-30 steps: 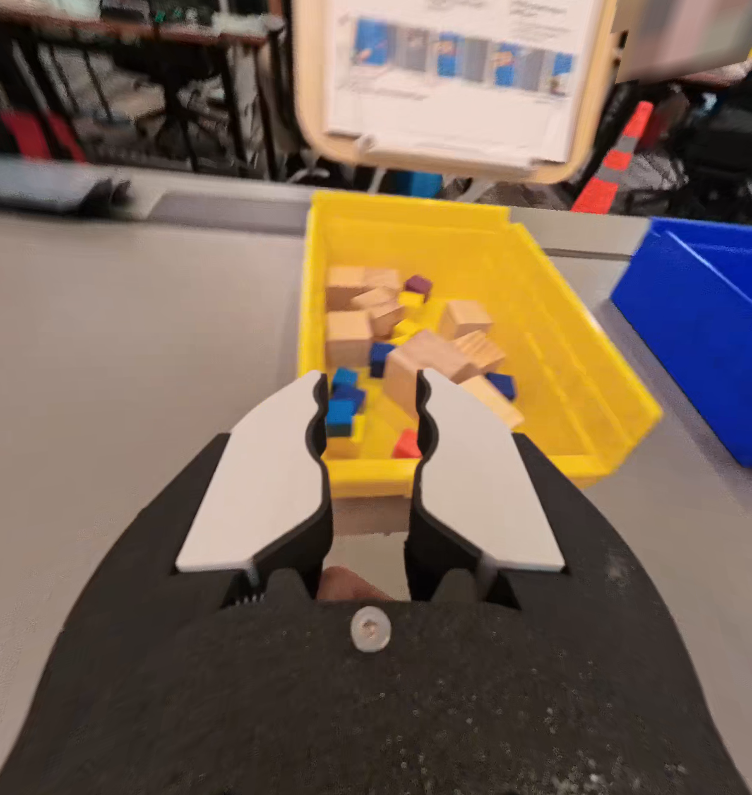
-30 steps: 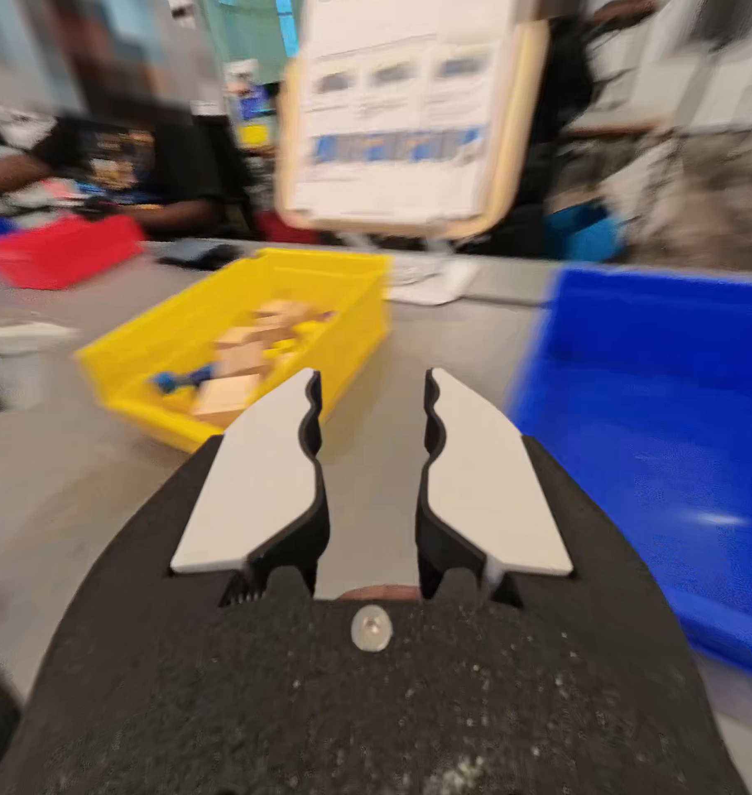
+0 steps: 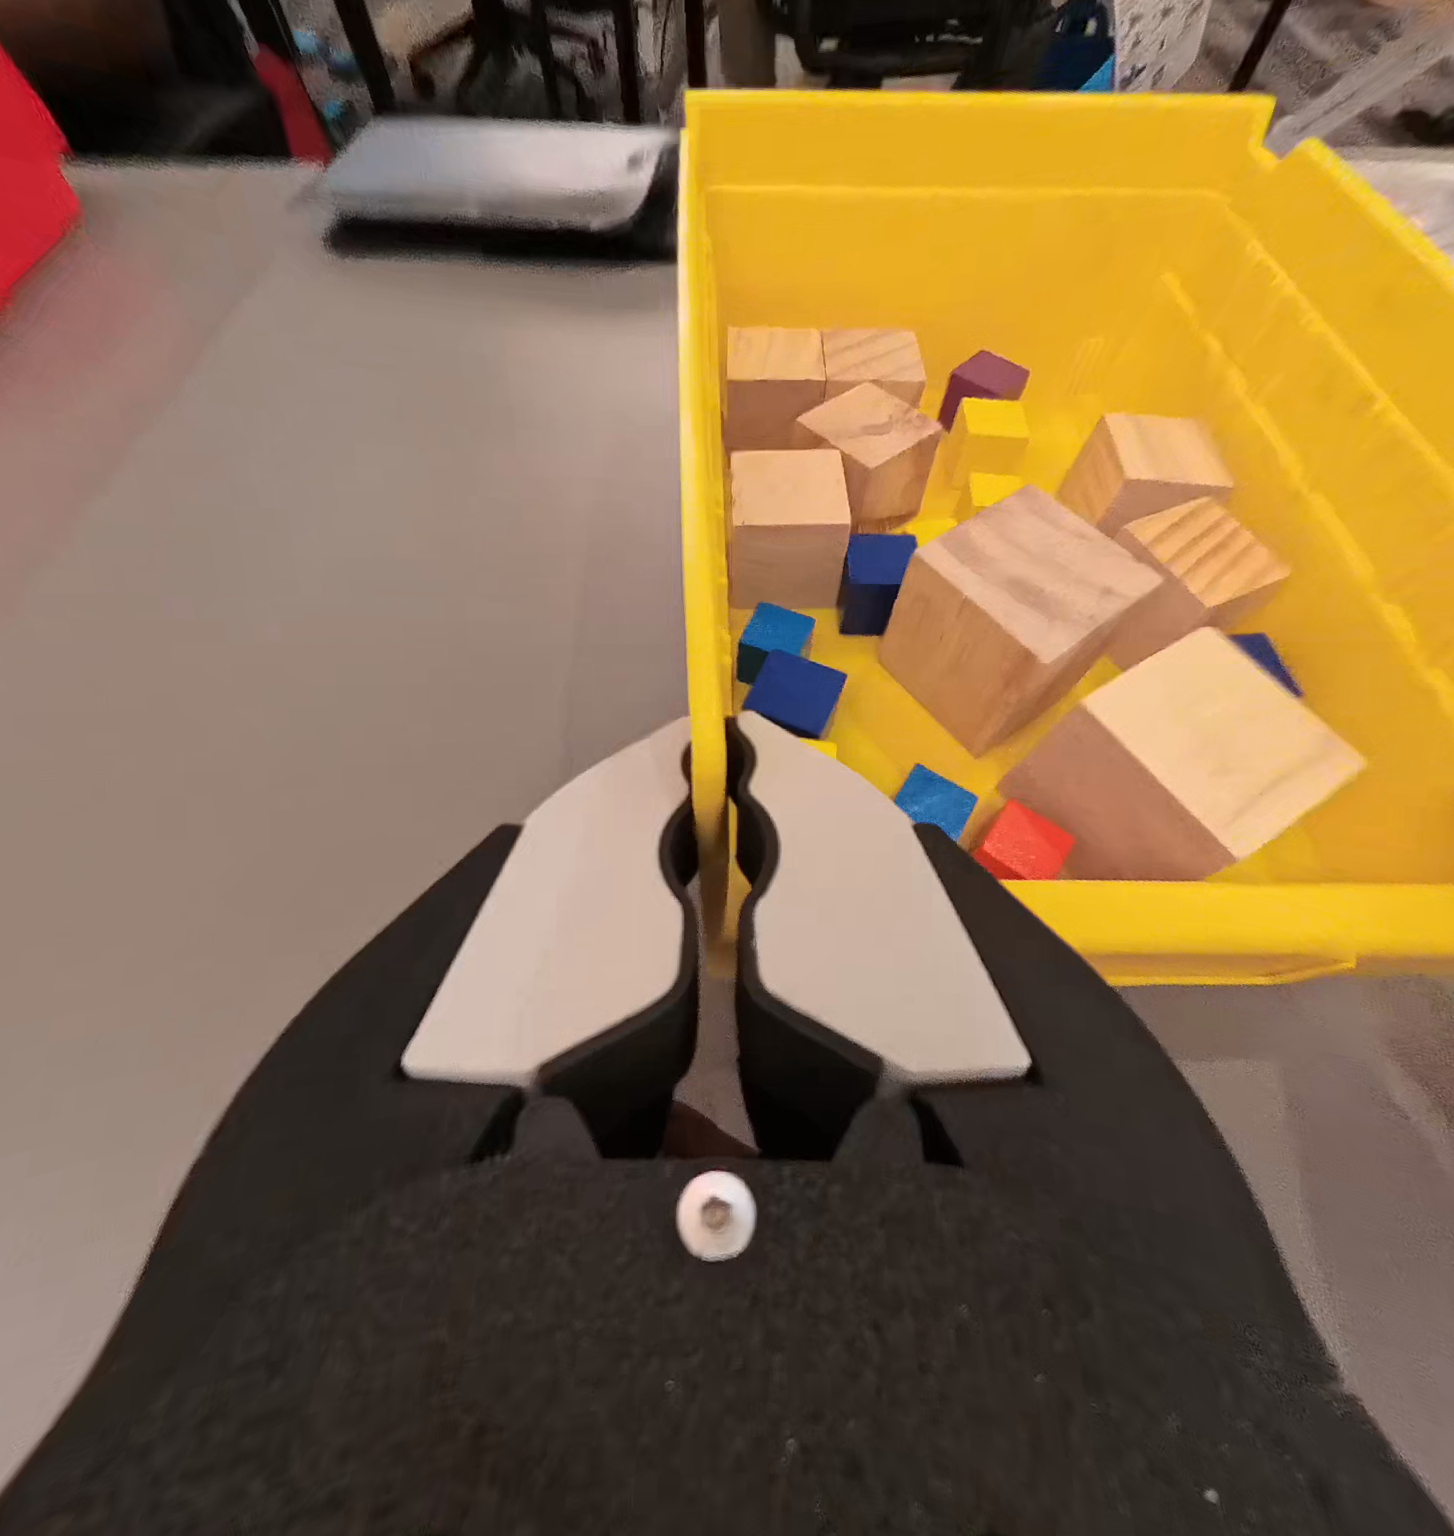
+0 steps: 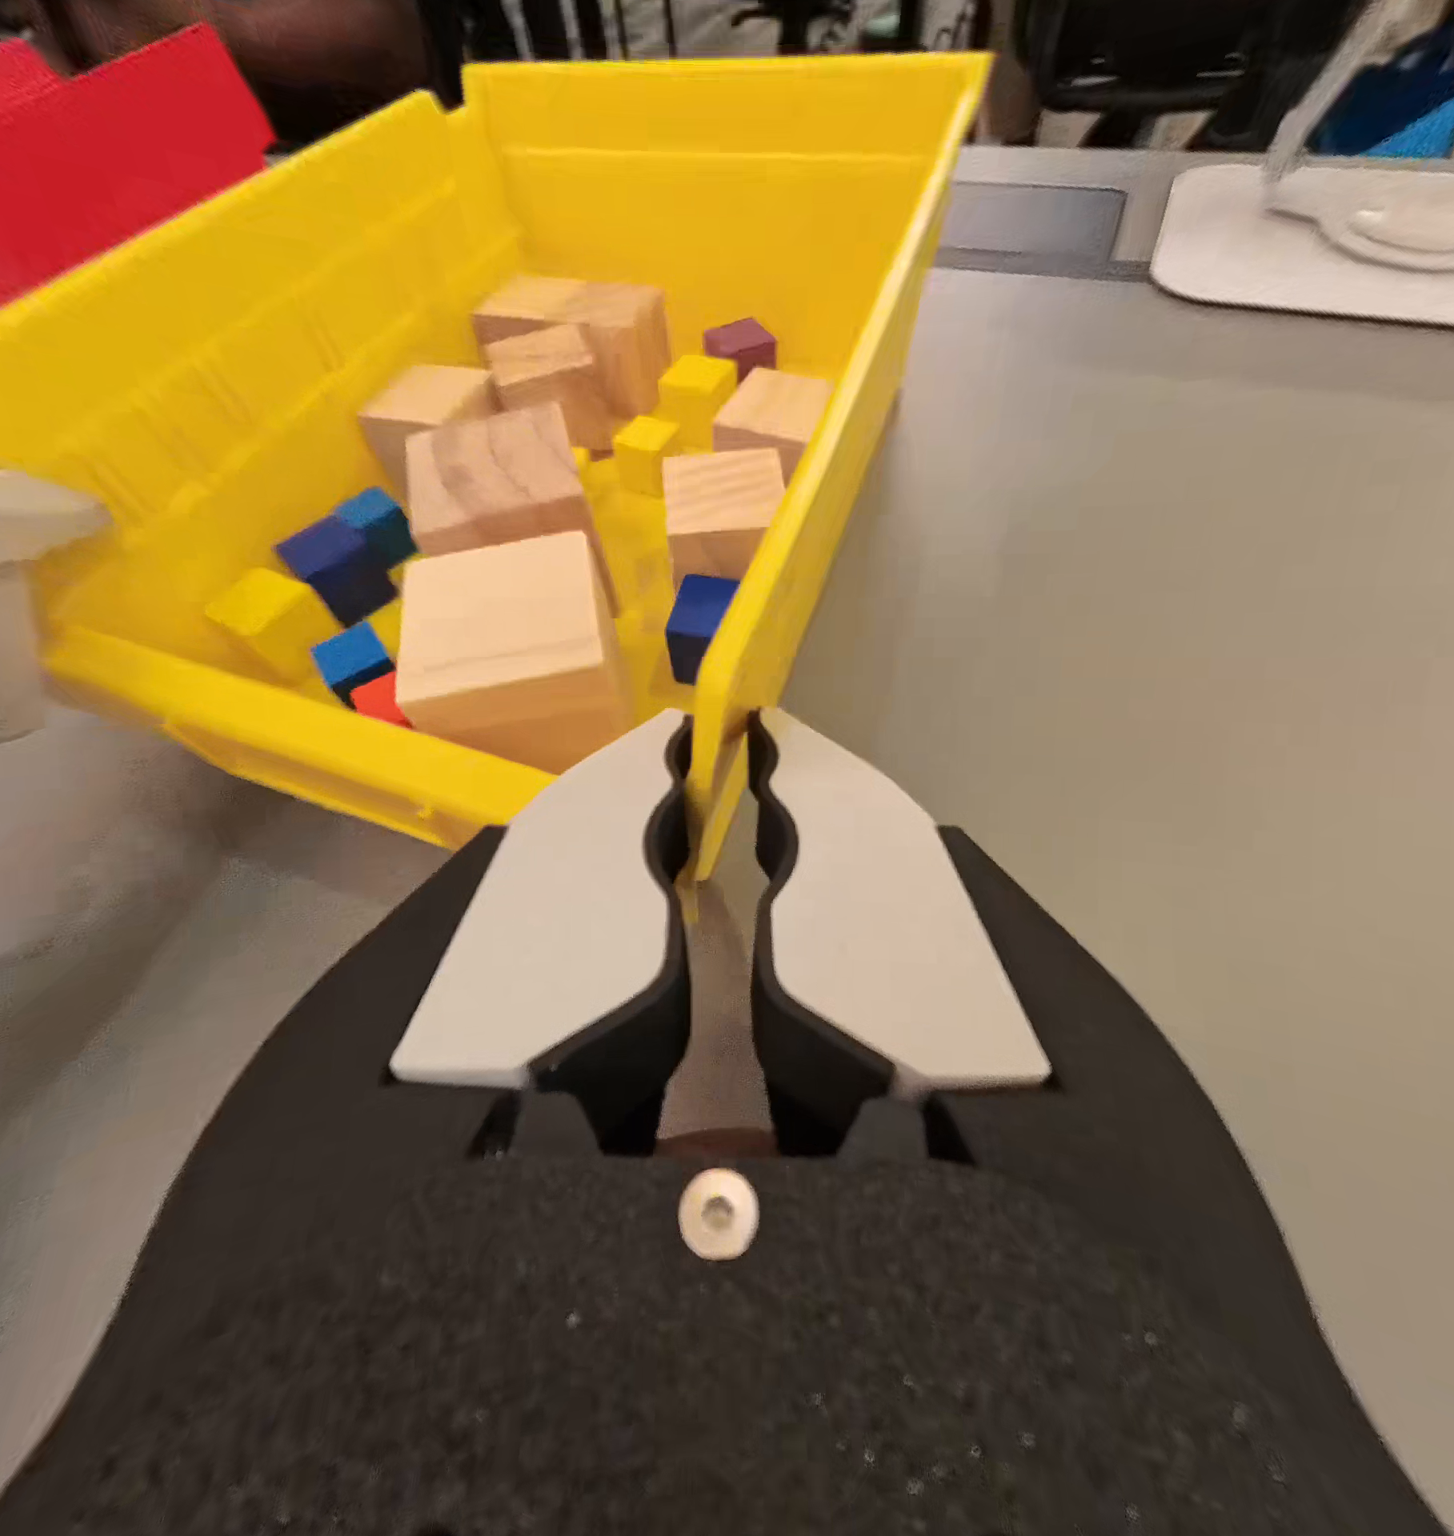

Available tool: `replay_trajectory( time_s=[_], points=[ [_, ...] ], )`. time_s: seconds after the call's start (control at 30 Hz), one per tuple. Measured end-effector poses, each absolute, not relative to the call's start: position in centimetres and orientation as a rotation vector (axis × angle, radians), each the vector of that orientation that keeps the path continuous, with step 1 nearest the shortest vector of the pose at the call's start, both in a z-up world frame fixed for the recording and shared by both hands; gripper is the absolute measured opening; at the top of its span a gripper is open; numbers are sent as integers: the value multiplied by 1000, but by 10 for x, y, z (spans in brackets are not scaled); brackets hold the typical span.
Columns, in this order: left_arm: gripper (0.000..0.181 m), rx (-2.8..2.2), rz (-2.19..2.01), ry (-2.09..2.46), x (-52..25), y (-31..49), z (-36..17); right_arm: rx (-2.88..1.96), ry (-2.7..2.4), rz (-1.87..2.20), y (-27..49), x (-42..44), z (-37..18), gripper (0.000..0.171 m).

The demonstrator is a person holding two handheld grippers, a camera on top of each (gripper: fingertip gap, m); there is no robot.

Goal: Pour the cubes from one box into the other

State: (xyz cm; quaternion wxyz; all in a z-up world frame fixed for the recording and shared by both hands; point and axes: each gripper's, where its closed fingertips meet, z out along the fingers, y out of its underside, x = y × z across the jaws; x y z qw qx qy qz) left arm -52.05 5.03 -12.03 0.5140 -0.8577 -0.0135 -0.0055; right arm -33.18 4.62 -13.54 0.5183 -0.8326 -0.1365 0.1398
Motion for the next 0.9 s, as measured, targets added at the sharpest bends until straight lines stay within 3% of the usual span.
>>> replay_trajectory(
  time_s=[0.2,0.27,0.37,0.5,0.73,0.9],
  points=[
    [6,-2055,-46,-72,-530,49,-123,-2073,-468,476,36,-342,-134,17],
    [19,-2002,-2,-100,-530,43,-104,-2101,-610,533,19,-334,-131,19],
    [24,-1876,110,-159,-531,23,-63,-2006,-757,560,-2,-291,-108,25],
    [26,-1847,-68,-58,-476,1,-53,-1847,-756,455,-18,-177,-72,27],
    [27,-1963,-391,-26,-371,-28,-109,-1839,-306,193,-34,79,-78,30],
    [27,-1926,-181,98,-359,-29,-104,-1876,77,108,-26,210,-102,30]
  ],
)
